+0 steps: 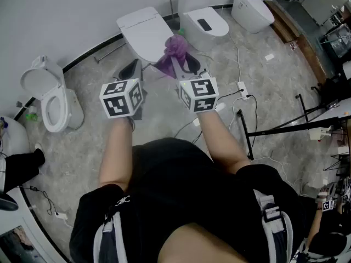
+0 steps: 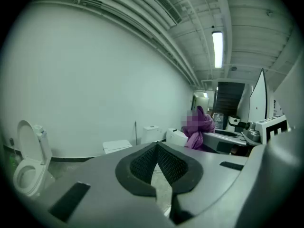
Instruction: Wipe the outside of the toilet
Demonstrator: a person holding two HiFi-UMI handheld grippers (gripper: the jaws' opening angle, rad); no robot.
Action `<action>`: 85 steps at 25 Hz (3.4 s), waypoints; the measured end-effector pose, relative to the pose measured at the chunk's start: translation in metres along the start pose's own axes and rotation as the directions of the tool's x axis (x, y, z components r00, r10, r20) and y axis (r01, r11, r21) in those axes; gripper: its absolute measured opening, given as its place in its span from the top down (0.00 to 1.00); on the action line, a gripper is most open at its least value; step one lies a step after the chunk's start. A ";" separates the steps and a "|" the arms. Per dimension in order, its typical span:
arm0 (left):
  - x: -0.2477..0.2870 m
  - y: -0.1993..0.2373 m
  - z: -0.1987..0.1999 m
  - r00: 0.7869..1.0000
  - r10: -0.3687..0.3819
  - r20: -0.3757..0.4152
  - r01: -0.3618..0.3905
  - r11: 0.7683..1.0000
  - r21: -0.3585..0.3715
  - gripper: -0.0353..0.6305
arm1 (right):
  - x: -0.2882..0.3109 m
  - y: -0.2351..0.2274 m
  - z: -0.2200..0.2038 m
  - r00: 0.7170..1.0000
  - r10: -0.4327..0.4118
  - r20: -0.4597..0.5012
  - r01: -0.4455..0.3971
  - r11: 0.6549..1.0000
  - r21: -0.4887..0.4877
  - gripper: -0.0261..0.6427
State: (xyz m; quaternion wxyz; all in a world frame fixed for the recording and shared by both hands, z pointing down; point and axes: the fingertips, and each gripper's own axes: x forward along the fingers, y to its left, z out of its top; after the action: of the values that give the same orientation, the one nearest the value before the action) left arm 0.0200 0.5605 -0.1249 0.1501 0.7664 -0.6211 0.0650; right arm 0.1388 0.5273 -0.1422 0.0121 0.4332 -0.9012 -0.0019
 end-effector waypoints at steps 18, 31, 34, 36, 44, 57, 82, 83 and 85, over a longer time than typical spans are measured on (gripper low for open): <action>-0.006 -0.030 -0.016 1.000 0.009 -0.024 -0.009 1.000 0.021 0.93 | -0.032 -0.028 -0.013 0.998 -0.059 0.003 0.059 0.997 0.048 0.79; -0.005 -0.054 -0.025 0.999 -0.009 -0.050 0.010 0.999 0.035 0.93 | -0.058 -0.048 -0.022 0.994 -0.106 -0.010 0.106 0.990 0.091 0.78; 0.001 -0.051 -0.022 0.999 -0.011 -0.050 0.013 0.999 0.040 0.93 | -0.054 -0.052 -0.022 0.993 -0.115 -0.004 0.114 0.988 0.106 0.78; 0.008 -0.049 -0.020 0.999 -0.012 -0.053 0.014 0.999 0.045 0.93 | -0.050 -0.054 -0.022 0.993 -0.116 -0.002 0.116 0.988 0.102 0.78; 0.058 -0.047 -0.013 0.997 -0.033 -0.074 0.038 0.997 0.064 0.93 | -0.018 -0.077 -0.021 0.993 -0.120 -0.002 0.120 0.992 0.031 0.78; 0.184 0.007 0.023 0.993 -0.051 -0.104 0.058 0.996 0.062 0.93 | 0.108 -0.125 -0.025 0.994 -0.109 -0.023 0.108 0.994 -0.033 0.78; 0.371 0.205 0.095 0.994 -0.035 -0.108 0.032 0.999 -0.032 0.93 | 0.388 -0.142 -0.039 0.994 -0.029 -0.104 0.022 0.997 -0.070 0.77; 0.375 0.208 0.093 0.993 -0.034 -0.115 0.030 0.999 -0.035 0.93 | 0.393 -0.144 -0.042 0.993 -0.030 -0.113 0.022 0.997 -0.067 0.77; 0.382 0.213 0.092 0.992 -0.026 -0.124 0.021 0.999 -0.042 0.93 | 0.402 -0.150 -0.046 0.992 -0.028 -0.124 0.021 0.998 -0.056 0.77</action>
State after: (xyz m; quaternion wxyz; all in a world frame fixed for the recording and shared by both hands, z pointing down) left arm -0.1109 0.1370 -0.0709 0.2051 0.7649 -0.6027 0.0985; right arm 0.0060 0.1202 -0.0899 0.0803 0.4429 -0.8930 0.0004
